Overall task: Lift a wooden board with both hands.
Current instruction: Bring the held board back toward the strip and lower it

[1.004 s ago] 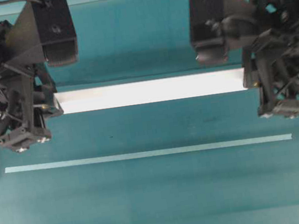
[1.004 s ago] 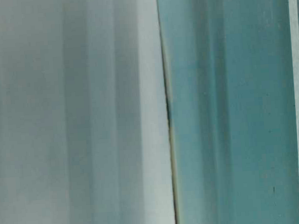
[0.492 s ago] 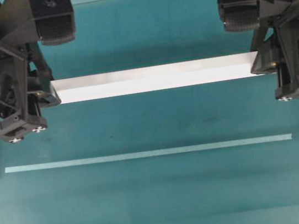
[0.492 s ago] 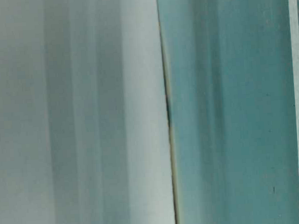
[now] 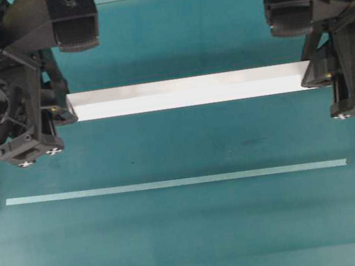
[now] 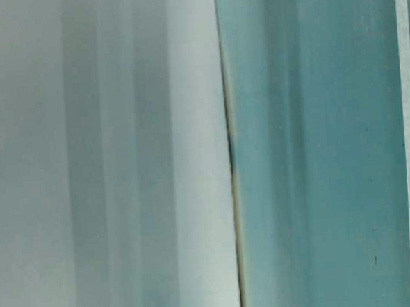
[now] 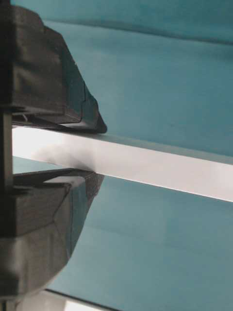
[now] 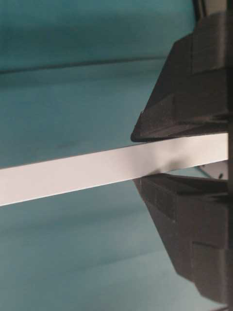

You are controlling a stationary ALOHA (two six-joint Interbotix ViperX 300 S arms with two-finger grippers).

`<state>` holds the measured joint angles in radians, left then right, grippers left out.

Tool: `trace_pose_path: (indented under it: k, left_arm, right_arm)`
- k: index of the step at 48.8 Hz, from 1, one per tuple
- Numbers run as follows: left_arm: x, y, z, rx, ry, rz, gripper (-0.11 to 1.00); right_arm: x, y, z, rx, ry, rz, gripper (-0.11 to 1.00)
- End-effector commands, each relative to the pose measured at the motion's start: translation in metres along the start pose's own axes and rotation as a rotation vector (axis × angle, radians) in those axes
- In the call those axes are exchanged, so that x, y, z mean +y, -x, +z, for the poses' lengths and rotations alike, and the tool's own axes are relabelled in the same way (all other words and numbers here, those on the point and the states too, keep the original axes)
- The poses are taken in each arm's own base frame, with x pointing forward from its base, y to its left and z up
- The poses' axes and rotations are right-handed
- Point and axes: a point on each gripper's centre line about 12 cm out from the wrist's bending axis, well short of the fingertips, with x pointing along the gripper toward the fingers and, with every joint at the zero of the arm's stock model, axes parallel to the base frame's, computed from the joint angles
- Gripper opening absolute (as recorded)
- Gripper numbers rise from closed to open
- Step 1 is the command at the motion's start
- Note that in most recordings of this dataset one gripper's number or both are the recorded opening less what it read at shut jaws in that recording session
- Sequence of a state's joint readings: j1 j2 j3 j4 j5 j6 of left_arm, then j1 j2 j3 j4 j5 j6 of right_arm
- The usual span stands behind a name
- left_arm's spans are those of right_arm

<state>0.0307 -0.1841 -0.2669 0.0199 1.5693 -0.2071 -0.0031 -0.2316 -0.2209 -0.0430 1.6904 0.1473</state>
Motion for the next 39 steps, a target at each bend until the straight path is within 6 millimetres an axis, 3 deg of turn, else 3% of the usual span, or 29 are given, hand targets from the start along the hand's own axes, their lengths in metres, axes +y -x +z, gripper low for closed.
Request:
trace_pose_path:
  k: [1, 9, 23, 39]
  left_arm:
    - [0.006, 0.007, 0.006, -0.046, 0.024, 0.005, 0.18]
    - [0.006, -0.011, 0.002, 0.002, 0.028, 0.015, 0.18]
    - [0.008, -0.076, -0.022, 0.110, 0.027, 0.035, 0.18]
    - [0.012, -0.124, -0.045, 0.161, 0.027, 0.046, 0.18]
  right_arm:
    - [0.001, -0.008, 0.003, 0.003, -0.002, -0.003, 0.22]
    - [0.000, -0.032, -0.001, 0.072, 0.002, -0.026, 0.22]
    - [0.001, -0.085, -0.015, 0.193, 0.014, -0.046, 0.22]
    - [-0.001, -0.130, -0.028, 0.191, 0.022, -0.045, 0.22]
